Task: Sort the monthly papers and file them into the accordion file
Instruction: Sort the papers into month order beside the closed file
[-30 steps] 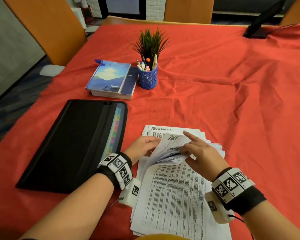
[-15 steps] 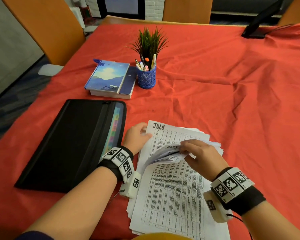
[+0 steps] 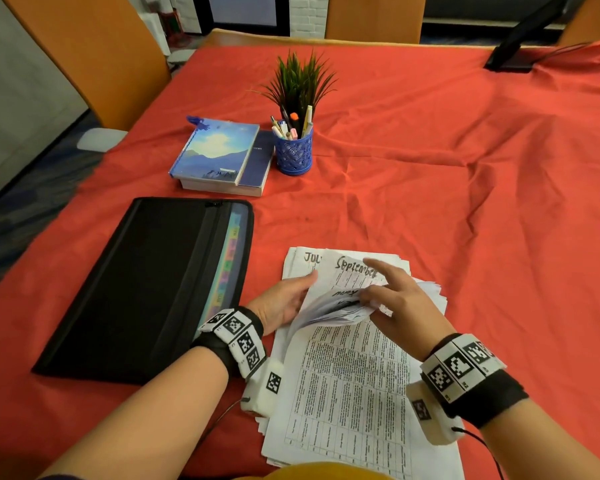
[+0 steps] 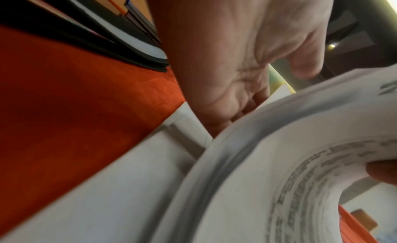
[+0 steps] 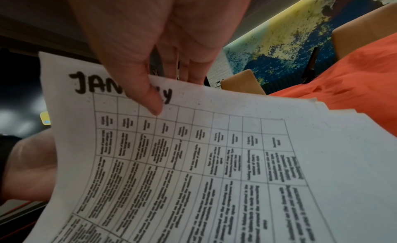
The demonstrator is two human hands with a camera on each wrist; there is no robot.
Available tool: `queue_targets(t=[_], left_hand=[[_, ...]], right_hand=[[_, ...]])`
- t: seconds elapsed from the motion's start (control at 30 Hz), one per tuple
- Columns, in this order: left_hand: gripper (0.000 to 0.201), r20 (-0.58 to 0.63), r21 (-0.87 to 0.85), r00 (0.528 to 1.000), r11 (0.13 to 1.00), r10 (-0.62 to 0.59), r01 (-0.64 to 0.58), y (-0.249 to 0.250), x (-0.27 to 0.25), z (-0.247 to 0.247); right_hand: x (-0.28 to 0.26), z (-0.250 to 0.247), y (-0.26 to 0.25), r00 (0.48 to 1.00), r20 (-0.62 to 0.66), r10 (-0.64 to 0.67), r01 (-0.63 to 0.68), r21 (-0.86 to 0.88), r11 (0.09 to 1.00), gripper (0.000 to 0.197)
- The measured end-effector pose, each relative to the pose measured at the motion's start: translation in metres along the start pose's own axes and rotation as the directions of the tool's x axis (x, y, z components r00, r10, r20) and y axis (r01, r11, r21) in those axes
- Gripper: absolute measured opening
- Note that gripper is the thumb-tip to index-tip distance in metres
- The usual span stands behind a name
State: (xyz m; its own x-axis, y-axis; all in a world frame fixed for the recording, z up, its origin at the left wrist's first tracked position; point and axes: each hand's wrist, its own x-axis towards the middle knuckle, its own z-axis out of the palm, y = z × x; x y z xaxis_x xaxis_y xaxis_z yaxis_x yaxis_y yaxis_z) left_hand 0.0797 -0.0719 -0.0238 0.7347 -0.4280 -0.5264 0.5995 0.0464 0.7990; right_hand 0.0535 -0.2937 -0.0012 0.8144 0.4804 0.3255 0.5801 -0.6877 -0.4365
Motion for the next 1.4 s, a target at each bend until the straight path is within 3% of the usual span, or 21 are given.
queue_targets(t=[0.07, 0.13, 0.27, 0.33, 0.37, 0.43, 0.47, 0.5, 0.53, 0.57, 0.63, 0.7, 0.77, 0.83, 0.97, 1.1, 1.23, 1.4], left_hand=[[0.023, -0.132, 0.293, 0.981, 0.951, 0.142, -0.098, 0.002, 0.002, -0.001], [0.031, -0.217, 0.514, 0.936, 0.848, 0.276, -0.131, -0.002, 0.009, -0.004], [0.036, -0.356, 0.528, 0.868, 0.841, 0.346, -0.120, -0.004, 0.014, -0.012], [0.013, -0.386, 0.586, 0.833, 0.803, 0.397, -0.111, -0.005, 0.015, -0.017], [0.004, -0.391, 0.644, 0.793, 0.755, 0.467, -0.127, -0.002, 0.013, -0.017], [0.026, -0.364, 0.734, 0.698, 0.651, 0.617, -0.193, 0.005, 0.009, -0.015], [0.029, -0.335, 0.705, 0.706, 0.664, 0.623, -0.251, 0.010, 0.005, -0.012], [0.030, -0.288, 0.618, 0.774, 0.727, 0.564, -0.299, 0.014, 0.001, -0.006], [0.033, -0.191, 0.498, 0.872, 0.810, 0.450, -0.309, 0.016, -0.003, -0.002], [0.039, -0.082, 0.375, 0.945, 0.888, 0.318, -0.266, 0.016, -0.005, 0.000], [0.053, 0.041, 0.294, 0.988, 0.944, 0.146, -0.151, 0.009, -0.008, 0.000], [0.043, 0.019, 0.317, 0.990, 0.938, 0.141, -0.140, 0.001, -0.004, -0.004], [0.029, -0.088, 0.335, 0.977, 0.929, 0.195, -0.156, -0.001, -0.002, -0.002], [0.037, -0.172, 0.352, 0.953, 0.919, 0.251, -0.178, -0.002, 0.001, -0.002], [0.015, -0.297, 0.327, 0.898, 0.918, 0.326, -0.225, 0.000, 0.000, 0.006], [0.017, -0.343, 0.267, 0.881, 0.933, 0.327, -0.243, 0.002, 0.001, 0.007], [0.010, -0.318, 0.184, 0.903, 0.953, 0.289, -0.240, 0.003, 0.002, 0.001], [0.024, -0.319, 0.143, 0.916, 0.968, 0.242, -0.205, -0.001, 0.005, -0.012]], right_hand=[[-0.003, -0.001, 0.000, 1.000, 0.017, -0.024, 0.023, 0.033, 0.999, 0.032], [-0.004, -0.003, -0.002, 1.000, 0.021, -0.022, 0.021, 0.049, 0.999, 0.031], [-0.001, -0.010, -0.005, 0.999, -0.044, 0.007, -0.006, 0.021, 1.000, 0.024], [0.000, -0.011, -0.005, 0.999, -0.042, 0.012, -0.012, -0.011, 1.000, 0.029], [0.001, -0.010, -0.005, 0.999, -0.038, 0.012, -0.012, -0.017, 1.000, 0.030], [0.002, -0.009, -0.004, 0.999, -0.038, 0.009, -0.009, -0.006, 1.000, 0.025], [0.002, -0.008, -0.003, 0.999, -0.039, 0.011, -0.010, 0.008, 1.000, 0.024], [0.003, -0.006, -0.002, 0.999, -0.041, 0.012, -0.012, 0.021, 1.000, 0.023], [0.003, -0.005, -0.002, 0.999, -0.045, 0.014, -0.013, 0.022, 1.000, 0.023], [0.004, -0.004, -0.001, 0.999, -0.051, 0.016, -0.015, 0.013, 1.000, 0.023], [0.004, -0.001, -0.002, 0.998, -0.054, 0.027, -0.028, -0.007, 1.000, 0.021], [0.004, 0.002, -0.001, 0.998, -0.046, 0.040, -0.041, -0.020, 0.999, 0.026], [0.003, 0.004, 0.000, 0.998, -0.046, 0.048, -0.050, -0.023, 0.999, 0.029], [0.001, 0.004, 0.001, 0.998, -0.060, 0.038, -0.039, -0.021, 0.999, 0.031], [-0.002, 0.004, -0.001, 0.995, -0.102, 0.023, -0.028, -0.042, 0.999, 0.036], [-0.004, 0.002, 0.001, 0.993, -0.110, 0.045, -0.055, -0.093, 0.994, 0.029], [-0.007, -0.002, 0.002, 0.993, -0.116, 0.002, -0.012, -0.084, 0.996, 0.016], [-0.007, -0.007, 0.000, 0.999, -0.035, 0.007, -0.010, -0.093, 0.996, 0.033]])
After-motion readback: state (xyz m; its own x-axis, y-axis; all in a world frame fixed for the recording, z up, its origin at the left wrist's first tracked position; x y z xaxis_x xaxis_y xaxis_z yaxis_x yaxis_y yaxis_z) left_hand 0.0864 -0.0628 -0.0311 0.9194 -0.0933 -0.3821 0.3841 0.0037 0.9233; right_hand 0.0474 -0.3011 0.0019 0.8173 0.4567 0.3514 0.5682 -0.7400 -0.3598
